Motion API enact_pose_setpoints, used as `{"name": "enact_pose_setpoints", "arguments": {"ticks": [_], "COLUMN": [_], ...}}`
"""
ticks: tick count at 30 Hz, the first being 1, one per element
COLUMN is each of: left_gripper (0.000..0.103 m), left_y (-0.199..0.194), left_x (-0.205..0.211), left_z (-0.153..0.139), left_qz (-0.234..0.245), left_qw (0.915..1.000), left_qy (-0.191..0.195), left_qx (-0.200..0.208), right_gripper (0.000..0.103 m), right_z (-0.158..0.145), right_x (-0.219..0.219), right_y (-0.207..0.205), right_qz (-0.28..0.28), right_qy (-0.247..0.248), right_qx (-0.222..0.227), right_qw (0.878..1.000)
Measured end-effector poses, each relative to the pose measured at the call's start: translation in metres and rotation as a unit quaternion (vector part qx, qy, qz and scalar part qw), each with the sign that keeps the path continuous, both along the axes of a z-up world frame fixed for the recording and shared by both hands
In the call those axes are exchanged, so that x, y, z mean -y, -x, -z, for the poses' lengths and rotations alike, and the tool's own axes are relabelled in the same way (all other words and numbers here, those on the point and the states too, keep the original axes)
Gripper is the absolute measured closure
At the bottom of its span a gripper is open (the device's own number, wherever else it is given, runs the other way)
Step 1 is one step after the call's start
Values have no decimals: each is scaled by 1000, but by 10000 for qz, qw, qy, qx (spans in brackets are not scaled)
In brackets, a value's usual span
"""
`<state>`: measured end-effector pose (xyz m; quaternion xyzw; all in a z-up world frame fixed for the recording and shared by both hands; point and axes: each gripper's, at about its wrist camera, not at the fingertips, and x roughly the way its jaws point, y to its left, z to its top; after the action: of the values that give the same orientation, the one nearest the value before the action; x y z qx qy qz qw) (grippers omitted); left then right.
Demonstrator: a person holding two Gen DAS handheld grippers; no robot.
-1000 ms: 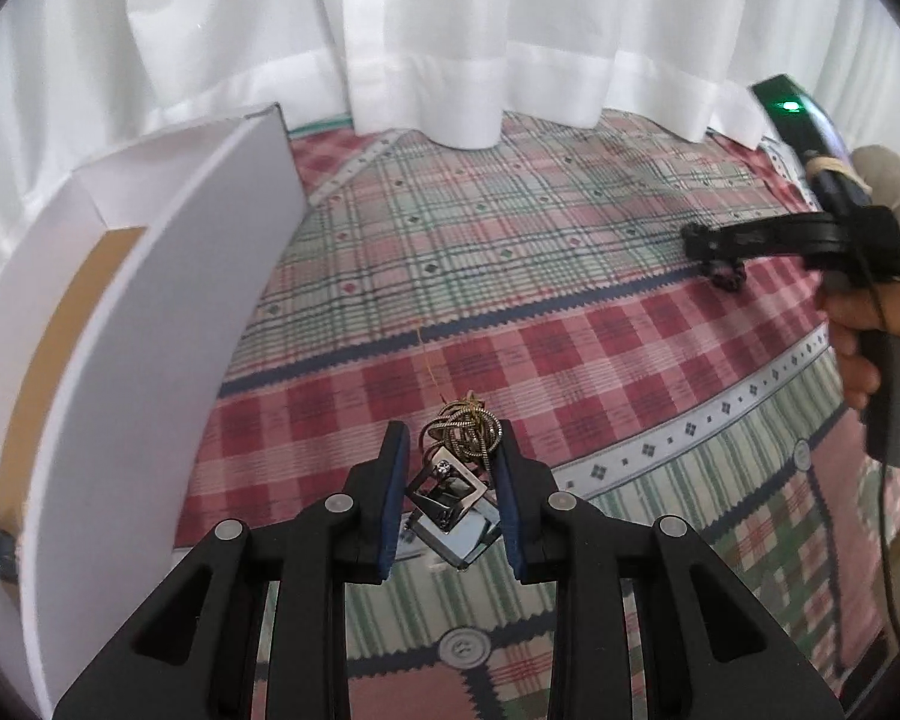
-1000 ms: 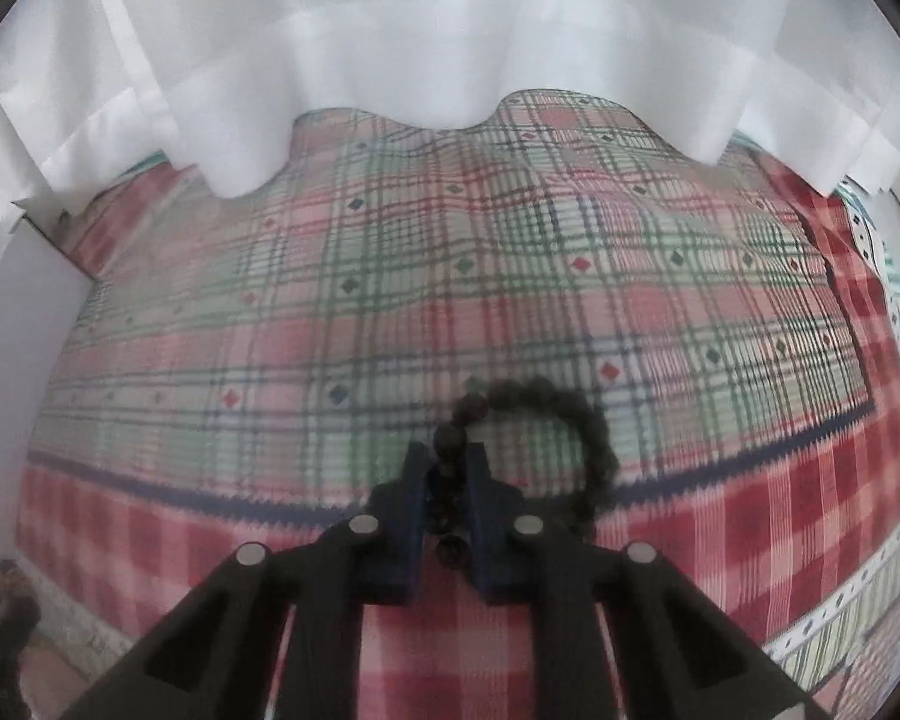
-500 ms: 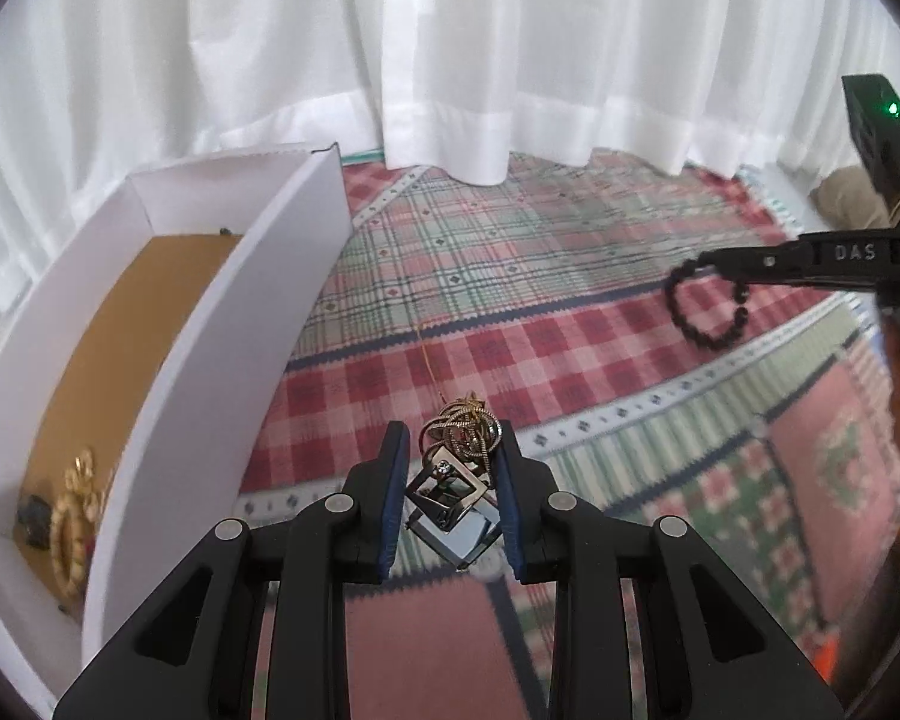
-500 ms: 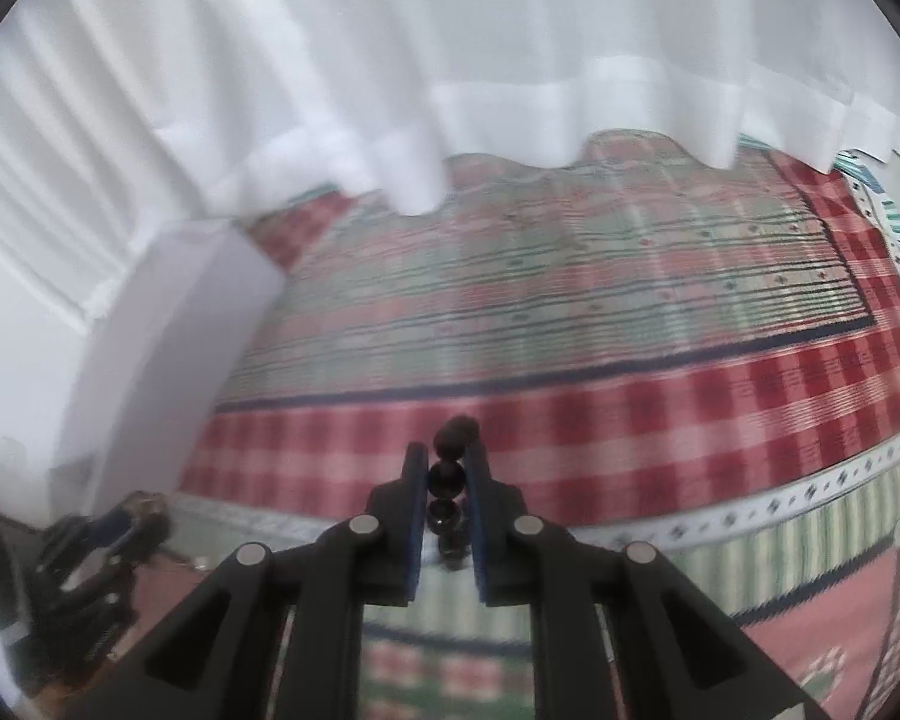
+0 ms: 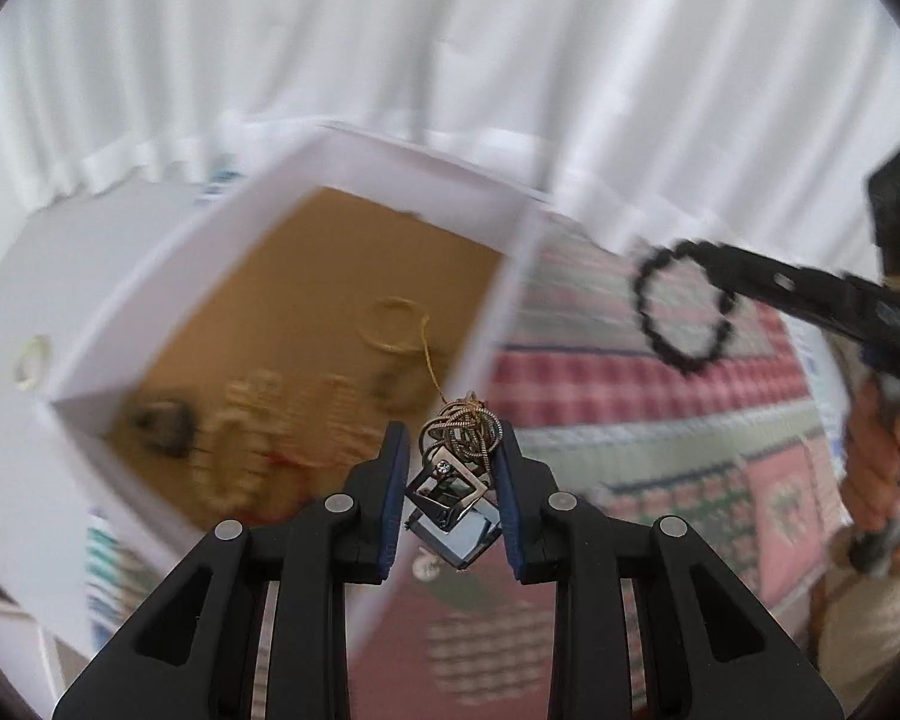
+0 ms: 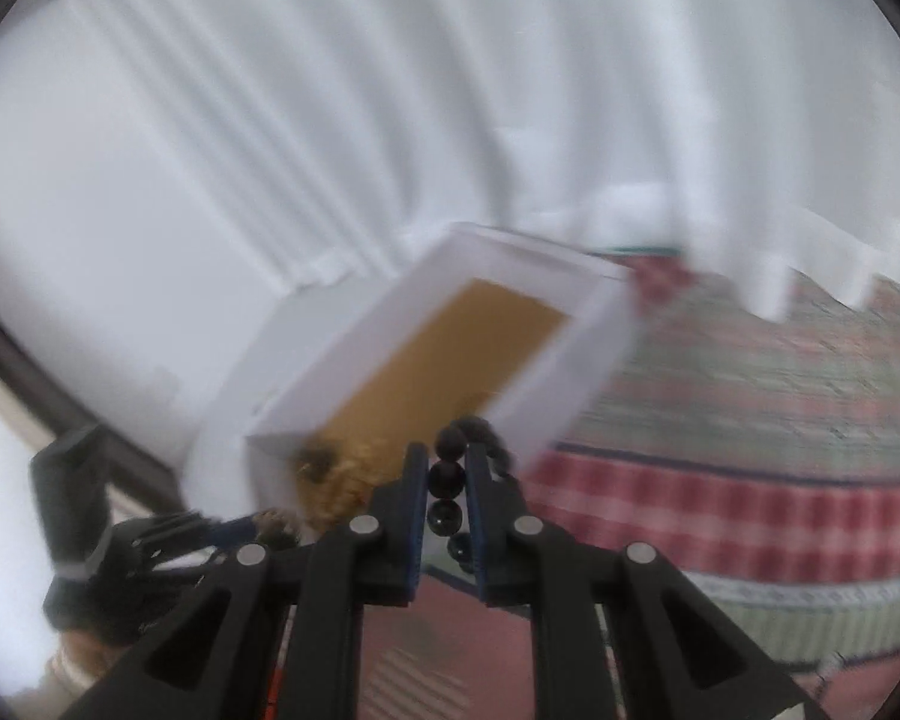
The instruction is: Organize jewelry
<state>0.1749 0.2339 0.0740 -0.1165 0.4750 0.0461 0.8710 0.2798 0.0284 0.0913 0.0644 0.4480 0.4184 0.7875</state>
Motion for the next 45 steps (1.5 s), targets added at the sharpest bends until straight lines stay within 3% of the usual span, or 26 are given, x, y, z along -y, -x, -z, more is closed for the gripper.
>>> {"name": "enact_pose_setpoints", "arguments": {"ticks": [5, 11, 13, 14, 15, 17, 18, 19, 21, 22, 24, 27, 30, 37, 45], "left_gripper": [76, 75, 74, 67, 53, 32, 25, 21, 4, 1, 1, 1, 1, 1, 1], "left_y": [-18, -28, -27, -26, -26, -19, -15, -11, -3, 1, 13, 25, 32, 45, 52], "left_x": [-54, -80, -80, -80, -81, -79, -79, -77, -72, -70, -69, -74, -73, -69, -72], "left_z": [23, 73, 83, 86, 86, 83, 78, 73, 63, 57, 50, 44, 39, 27, 13], "left_qz": [-445, -705, -781, -791, -802, -870, -906, -958, -1152, -1300, -1517, -1917, -1956, -1989, -2029], "left_qw": [9988, 9969, 9962, 9961, 9960, 9952, 9944, 9929, 9866, 9823, 9779, 9747, 9736, 9754, 9746], "left_qy": [-144, 68, -38, -96, -142, -343, -494, -696, -1153, -1345, -1431, -1152, -1162, -940, -943], "left_qx": [-110, -357, -373, -374, -370, -282, -210, -134, -20, 72, 167, -1, -180, -109, -84], "right_gripper": [90, 90, 87, 87, 87, 78, 69, 65, 62, 56, 48, 38, 37, 37, 37], "right_z": [9, 63, 84, 93, 98, 103, 100, 96, 84, 78, 64, 51, 46, 48, 36], "right_x": [-79, -137, -151, -158, -161, -163, -163, -161, -157, -156, -153, -148, -147, -150, -153], "right_y": [4, -1, 0, 1, 2, 8, 10, 13, 19, 21, 28, 36, 44, 63, 72], "right_qz": [-496, -759, -847, -888, -901, -852, -834, -793, -732, -687, -567, -457, -464, -437, -519], "right_qy": [156, 689, 858, 942, 1044, 1213, 1226, 1255, 1313, 1357, 1459, 1688, 1787, 2223, 2262], "right_qx": [2, -251, -293, -301, -278, -91, -28, 74, 289, 388, 623, 809, 909, 1132, 1191], "right_qw": [9986, 9944, 9923, 9911, 9901, 9889, 9889, 9889, 9882, 9876, 9857, 9813, 9786, 9674, 9654]}}
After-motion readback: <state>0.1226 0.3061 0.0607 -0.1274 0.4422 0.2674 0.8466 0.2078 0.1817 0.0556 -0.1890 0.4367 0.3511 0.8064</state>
